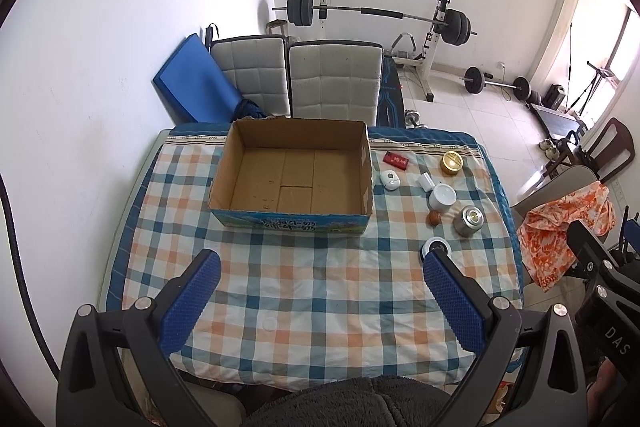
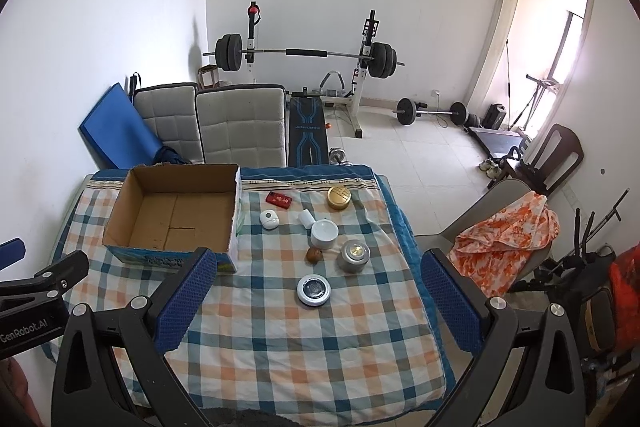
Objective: Organize rigid objects
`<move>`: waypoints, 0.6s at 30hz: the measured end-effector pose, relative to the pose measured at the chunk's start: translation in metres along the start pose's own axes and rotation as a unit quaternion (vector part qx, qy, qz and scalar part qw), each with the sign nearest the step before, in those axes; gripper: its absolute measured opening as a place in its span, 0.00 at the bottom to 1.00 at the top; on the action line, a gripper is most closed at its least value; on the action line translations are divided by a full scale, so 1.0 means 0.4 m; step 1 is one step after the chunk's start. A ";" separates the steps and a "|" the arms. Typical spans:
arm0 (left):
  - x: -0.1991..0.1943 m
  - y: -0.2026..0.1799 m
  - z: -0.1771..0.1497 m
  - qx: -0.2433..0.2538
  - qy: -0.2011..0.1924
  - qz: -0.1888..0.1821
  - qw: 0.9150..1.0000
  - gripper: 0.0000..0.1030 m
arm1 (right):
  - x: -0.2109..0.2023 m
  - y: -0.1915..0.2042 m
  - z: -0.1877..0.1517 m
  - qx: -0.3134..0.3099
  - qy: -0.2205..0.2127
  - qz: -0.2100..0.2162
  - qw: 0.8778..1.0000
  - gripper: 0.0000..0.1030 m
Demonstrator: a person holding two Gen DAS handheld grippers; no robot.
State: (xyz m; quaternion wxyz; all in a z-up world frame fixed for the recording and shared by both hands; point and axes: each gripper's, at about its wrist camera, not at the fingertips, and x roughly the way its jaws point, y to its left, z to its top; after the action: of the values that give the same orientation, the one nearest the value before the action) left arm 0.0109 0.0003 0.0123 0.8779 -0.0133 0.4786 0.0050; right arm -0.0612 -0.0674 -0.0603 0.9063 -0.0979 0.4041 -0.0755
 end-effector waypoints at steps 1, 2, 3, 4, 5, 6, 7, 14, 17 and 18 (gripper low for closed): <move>0.002 0.001 -0.002 0.000 0.001 0.000 1.000 1.00 | 0.001 0.000 0.000 0.000 0.001 -0.001 1.000 1.00; 0.005 0.001 -0.003 -0.001 0.002 -0.001 1.000 1.00 | 0.002 0.000 -0.001 0.000 0.002 -0.002 1.000 1.00; 0.010 0.003 -0.013 -0.001 0.003 -0.001 1.000 1.00 | 0.005 0.000 -0.002 -0.001 0.003 -0.002 1.000 1.00; 0.015 0.003 -0.016 0.000 0.006 -0.002 1.000 1.00 | 0.006 0.000 -0.003 -0.001 0.005 -0.001 1.000 1.00; 0.018 0.001 -0.021 0.001 0.006 -0.002 1.000 1.00 | 0.009 0.001 -0.004 -0.002 0.006 -0.002 1.000 1.00; 0.019 0.000 -0.023 0.001 0.006 -0.002 1.000 1.00 | 0.010 0.001 -0.005 -0.002 0.006 -0.002 1.000 1.00; 0.019 0.001 -0.024 0.001 0.007 -0.002 1.000 1.00 | 0.011 0.002 -0.005 -0.003 0.007 -0.002 1.000 1.00; 0.022 -0.001 -0.029 0.001 0.006 -0.002 1.000 1.00 | 0.014 0.003 -0.006 -0.005 0.009 -0.003 1.000 1.00; 0.021 -0.003 -0.030 0.001 0.005 -0.002 1.000 1.00 | 0.016 0.005 -0.007 -0.005 0.010 -0.005 1.000 1.00; 0.020 -0.003 -0.029 0.001 0.005 -0.002 1.000 1.00 | 0.016 0.004 -0.008 -0.004 0.010 -0.005 1.000 1.00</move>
State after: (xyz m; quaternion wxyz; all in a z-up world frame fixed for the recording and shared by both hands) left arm 0.0055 -0.0014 -0.0009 0.8754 -0.0129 0.4832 0.0027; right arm -0.0593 -0.0677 -0.0674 0.9015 -0.1029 0.4129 -0.0790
